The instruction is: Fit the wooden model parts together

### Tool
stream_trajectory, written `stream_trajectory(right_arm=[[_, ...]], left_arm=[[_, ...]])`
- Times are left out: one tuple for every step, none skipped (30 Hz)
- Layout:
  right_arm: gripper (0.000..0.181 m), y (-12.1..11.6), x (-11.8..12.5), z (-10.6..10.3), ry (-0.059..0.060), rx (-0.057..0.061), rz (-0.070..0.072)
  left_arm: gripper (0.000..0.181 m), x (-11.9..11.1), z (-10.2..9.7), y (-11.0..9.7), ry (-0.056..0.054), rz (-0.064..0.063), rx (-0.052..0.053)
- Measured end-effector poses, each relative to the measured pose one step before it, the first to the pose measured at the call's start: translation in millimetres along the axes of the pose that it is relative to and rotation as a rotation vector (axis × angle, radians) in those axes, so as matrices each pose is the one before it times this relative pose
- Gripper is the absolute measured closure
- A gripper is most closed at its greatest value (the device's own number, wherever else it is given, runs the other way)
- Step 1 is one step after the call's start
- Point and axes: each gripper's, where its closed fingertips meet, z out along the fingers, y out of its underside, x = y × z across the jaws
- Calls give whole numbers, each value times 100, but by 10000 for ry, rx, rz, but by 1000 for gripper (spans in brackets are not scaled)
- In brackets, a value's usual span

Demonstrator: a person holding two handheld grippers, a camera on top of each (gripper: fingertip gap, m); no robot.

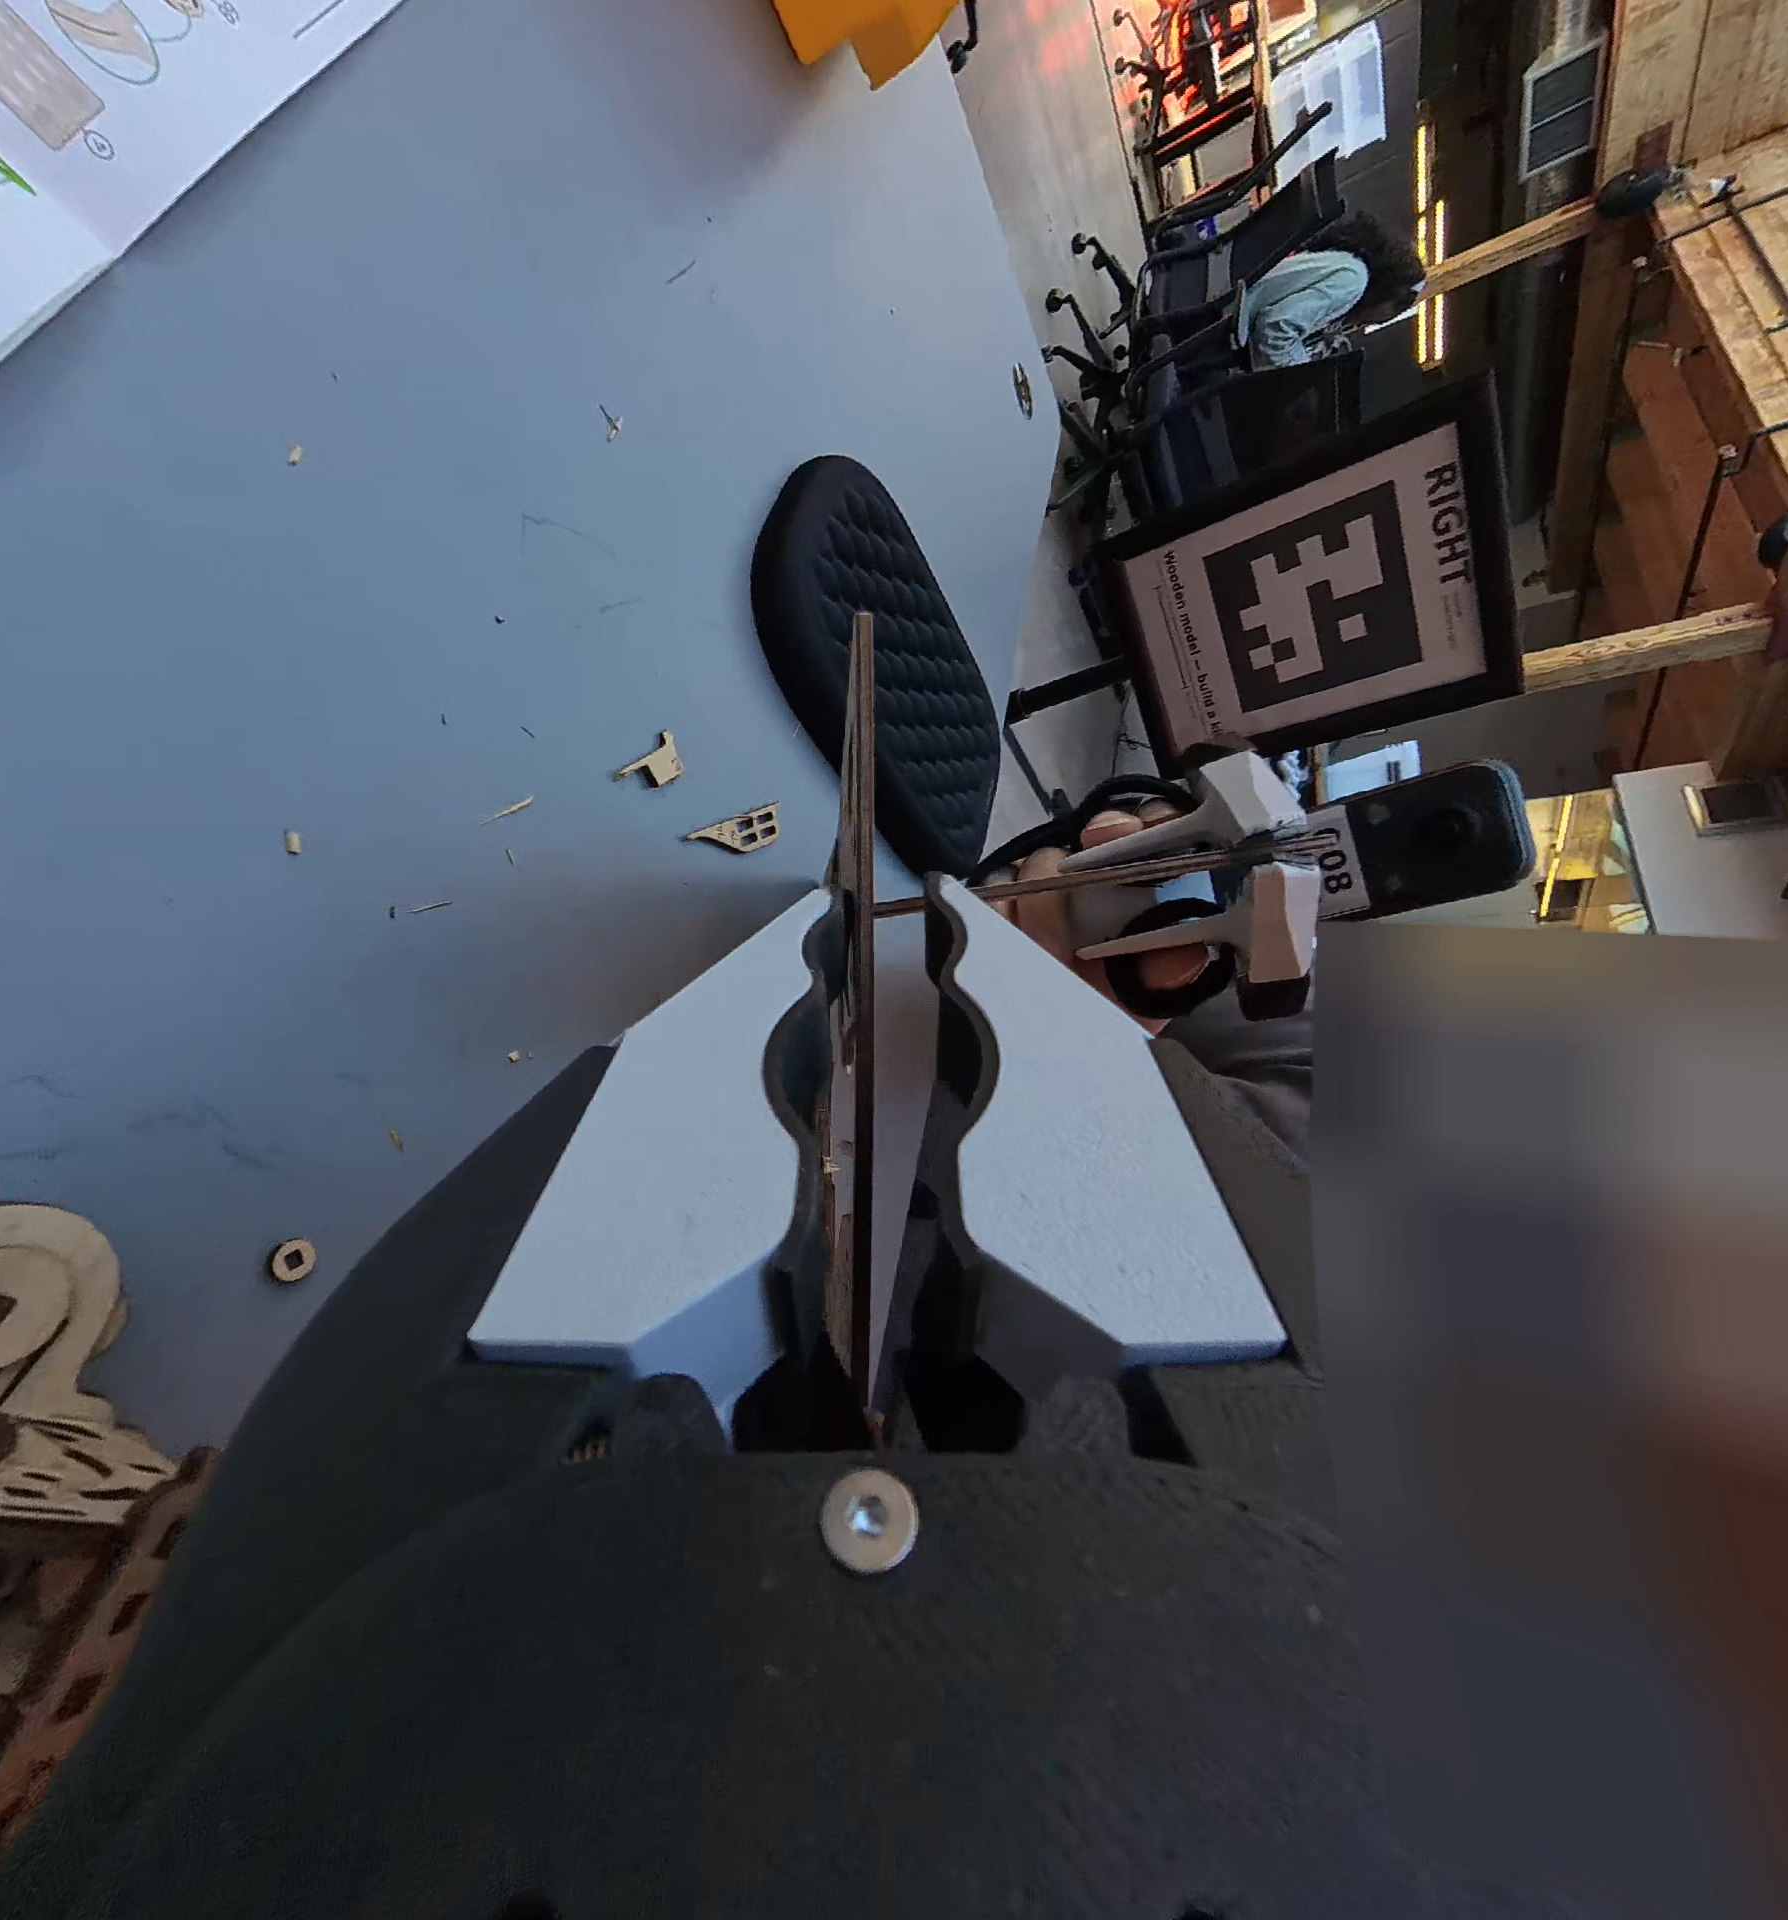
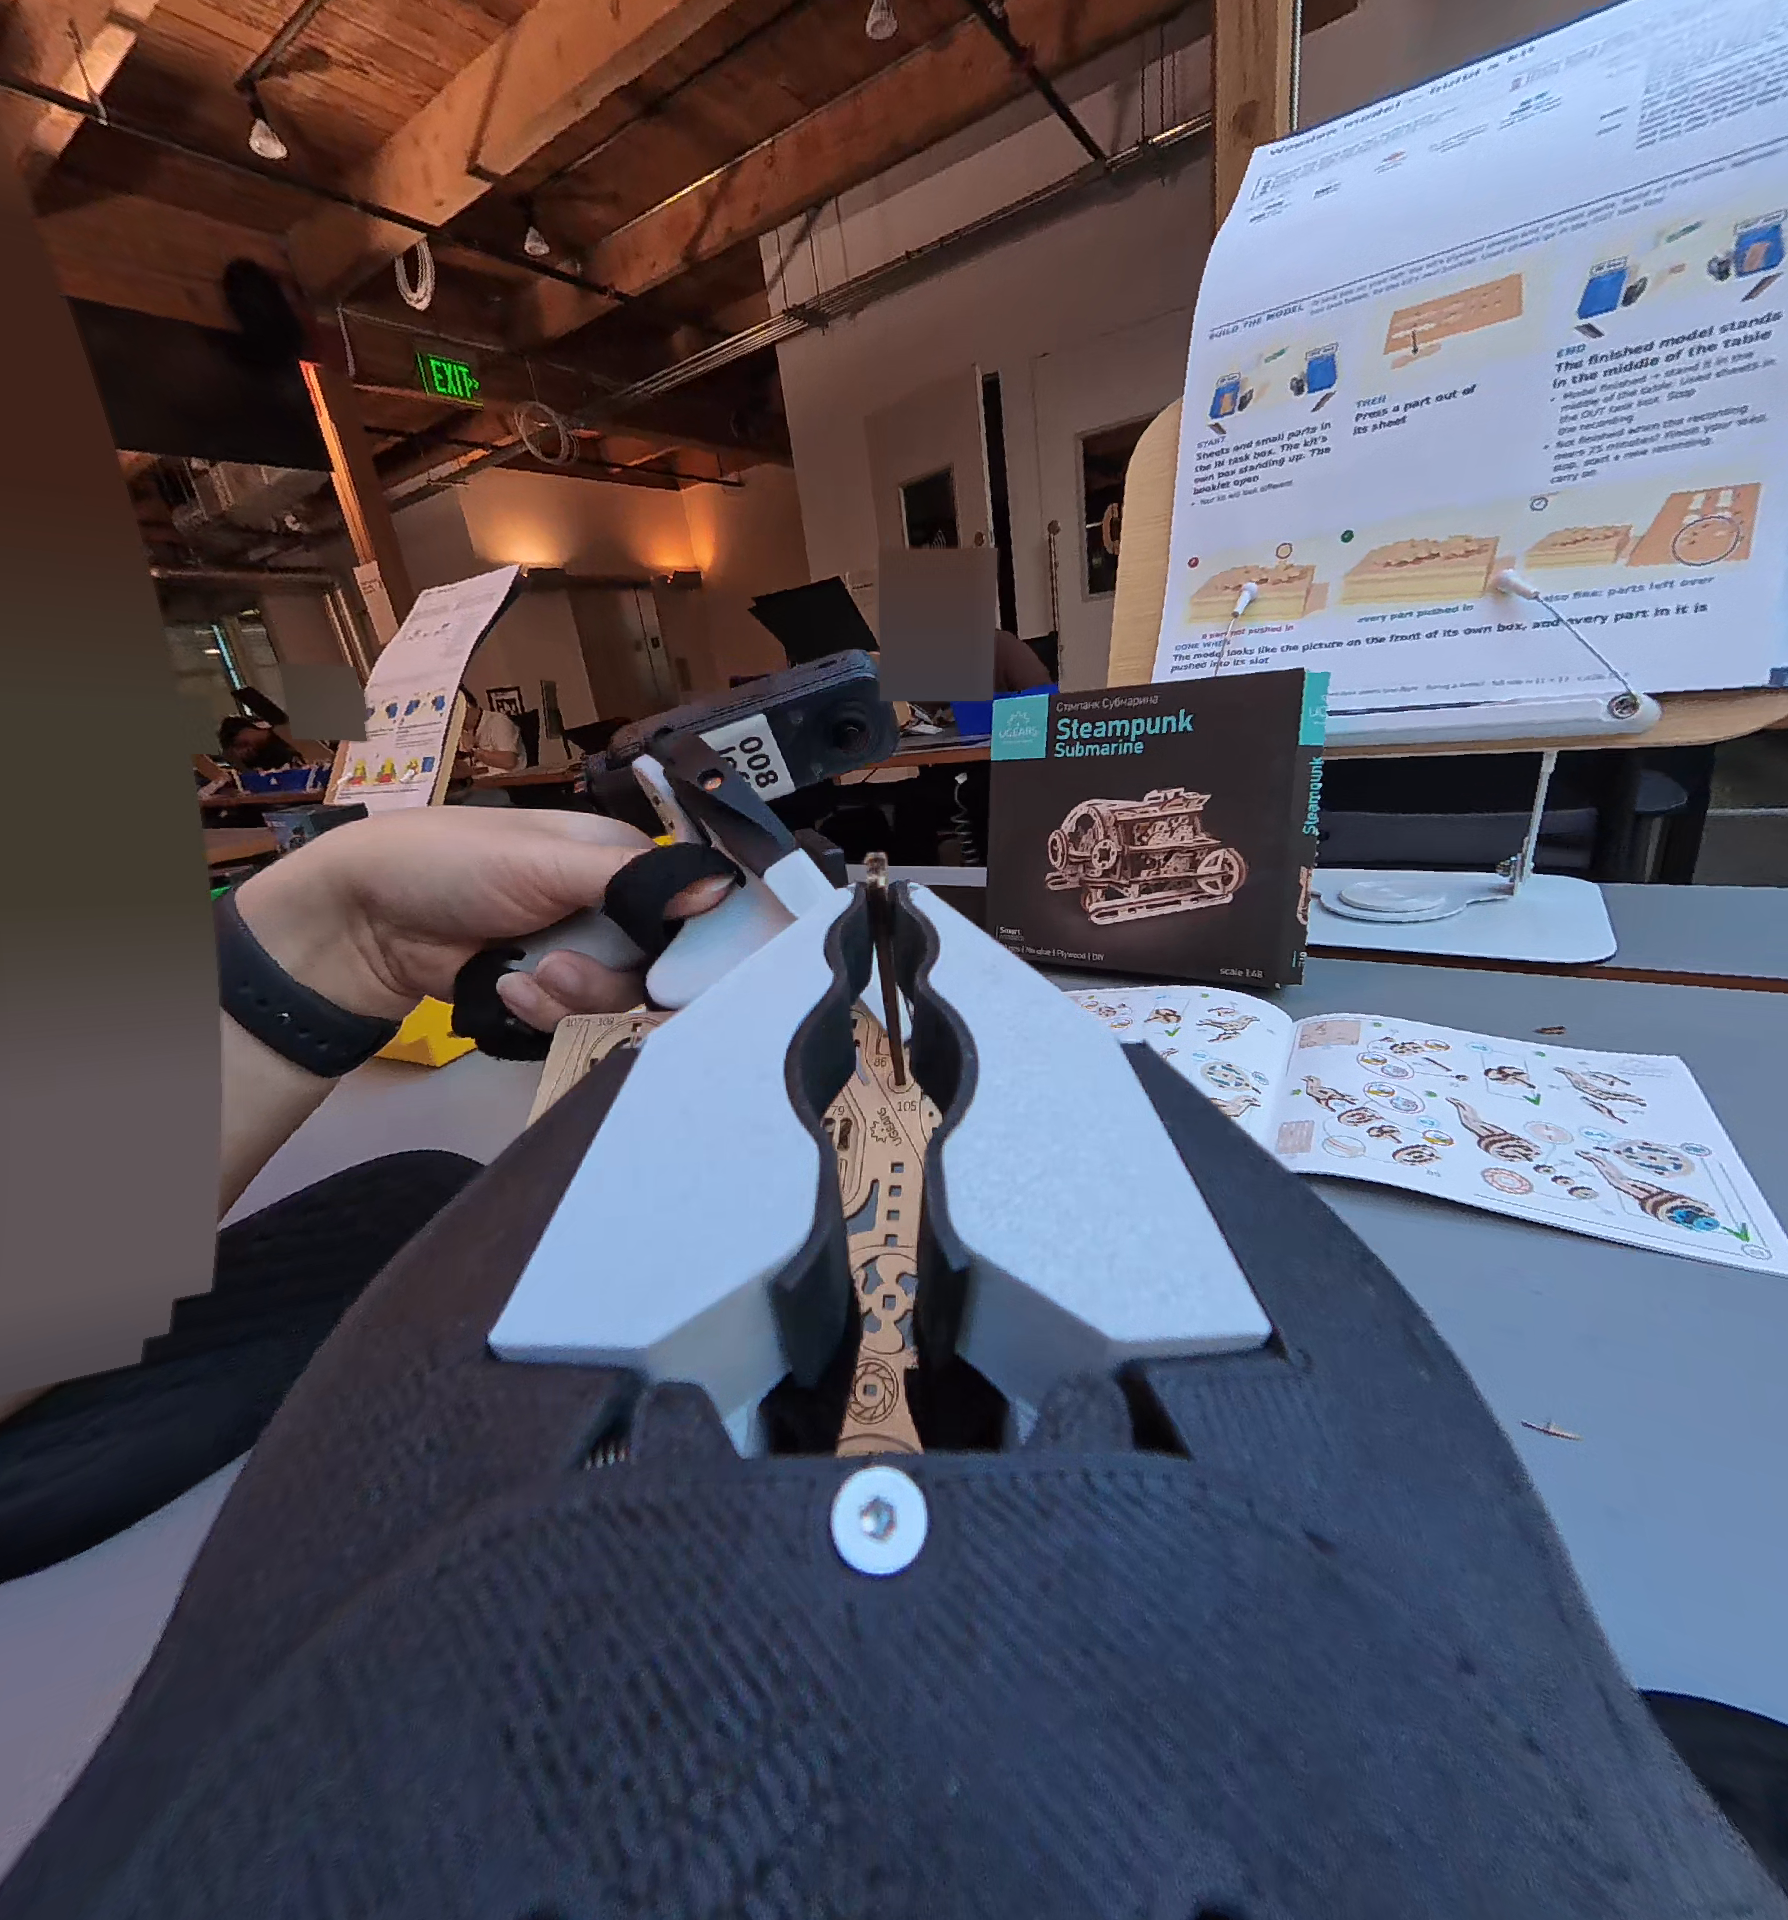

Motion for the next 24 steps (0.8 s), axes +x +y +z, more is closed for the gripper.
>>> stream_trajectory(right_arm=[[180,-19,-82,-83,-12,14,-154],[180,-51,-138,-57,-31,12,-153],[180,-85,-146,-45,-25,9,-165],[180,-93,-121,-52,-5,-2,-221],[180,-71,-119,-27,7,-21,-265],[180,-60,-83,-26,33,-20,-271],[180,41,-35,25,28,-74,-80],[180,107,7,74,-29,-85,162],[180,119,139,63,8,-59,242],[179,141,139,74,-15,-53,290],[179,184,161,73,-42,-72,449],[178,32,106,-1,-129,28,608],[178,-38,51,-42,-144,87,470],[178,-33,0,-63,-71,54,-22],[179,6,29,-40,80,-5,-586],[180,-57,-177,8,2,-39,-907],[180,-104,-178,28,22,-79,-947],[180,-11,76,54,144,-141,-745],[180,20,-35,83,1,-128,-305],[180,-8,-69,85,-103,-58,136],[180,139,-61,111,-150,-77,426],[180,281,55,133,-100,-103,462],[180,219,161,62,-31,-31,313],[180,-31,173,-29,-14,98,171]], left_arm=[[168,110,14,-150,196,-92,85],[168,71,37,-140,138,-35,73],[171,-25,57,-43,21,27,18],[174,1,86,21,-5,71,-24],[175,84,53,-10,13,45,2],[175,78,39,-61,-5,31,44],[175,31,11,-56,-48,30,40],[174,-57,11,-28,-118,44,26],[172,-80,-2,-16,-146,53,18],[170,-34,25,-7,-124,38,21],[169,-38,28,-1,-139,54,11],[167,-89,15,17,-169,85,1],[169,-68,28,60,-123,70,-31],[169,29,19,48,-40,34,-28],[169,-18,-18,-2,-39,21,-1],[171,-102,-18,-27,-85,52,8],[176,-124,-14,-49,-124,105,18],[179,-132,-31,-140,-147,108,69],[180,-77,-60,-170,-125,95,96],[180,-37,-90,-152,-99,87,76],[181,-113,-131,-174,-142,88,93],[180,-239,-150,-122,-222,84,68],[180,-222,-111,21,-206,70,-12],[180,-33,-48,48,-52,40,-32]])
